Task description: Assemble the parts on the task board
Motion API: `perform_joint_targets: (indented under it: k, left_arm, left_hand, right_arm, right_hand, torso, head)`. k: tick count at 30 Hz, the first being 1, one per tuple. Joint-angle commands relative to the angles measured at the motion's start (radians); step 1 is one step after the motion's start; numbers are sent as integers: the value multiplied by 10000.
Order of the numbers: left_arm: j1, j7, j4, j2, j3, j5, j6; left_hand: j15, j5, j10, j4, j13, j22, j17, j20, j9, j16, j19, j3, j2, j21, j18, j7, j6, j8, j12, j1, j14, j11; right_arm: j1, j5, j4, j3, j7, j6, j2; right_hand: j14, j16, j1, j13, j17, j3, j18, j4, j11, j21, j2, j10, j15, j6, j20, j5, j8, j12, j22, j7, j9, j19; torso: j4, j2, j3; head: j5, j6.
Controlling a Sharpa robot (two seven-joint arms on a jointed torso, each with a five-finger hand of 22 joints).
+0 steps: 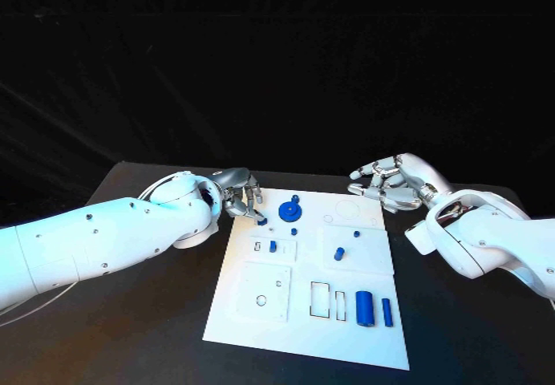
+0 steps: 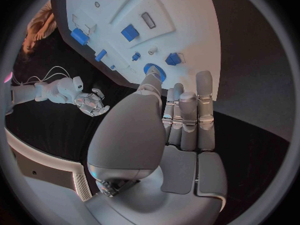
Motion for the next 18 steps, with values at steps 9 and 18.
perform_joint_targets:
  k: [9, 18]
  left_arm:
    - [-193, 76, -103, 159, -9, -1204, -60]
    - [-283, -276, -338, 424, -10, -1226, 401]
  left_hand:
    - [22, -34, -1, -8, -140, 479, 200, 19, -123, 264, 313, -70, 10, 366, 72, 15, 156, -65, -94, 140, 184, 43]
    - [9, -34, 1, 88, -238, 537, 206, 17, -258, 319, 377, -129, 51, 409, 67, -10, 194, -139, -111, 70, 250, 13]
  right_arm:
    - [-6, -153, 34, -1, 17, 133, -5]
    - [-6, -169, 56, -1, 18, 126, -13]
  right_hand:
    - [-22, -47, 49, 5, 9, -26, 183, -56, -32, -51, 87, -47, 1, -61, -14, 39, 61, 33, 13, -5, 9, 17]
    - [-22, -47, 49, 5, 9, -26, 183, -56, -32, -51, 87, -47, 1, -61, -14, 39, 61, 33, 13, -5, 9, 17]
  torso:
    - [-9, 1, 1]
    - [-2, 6, 4]
  head:
    - [-4, 4]
    - [-20, -15]
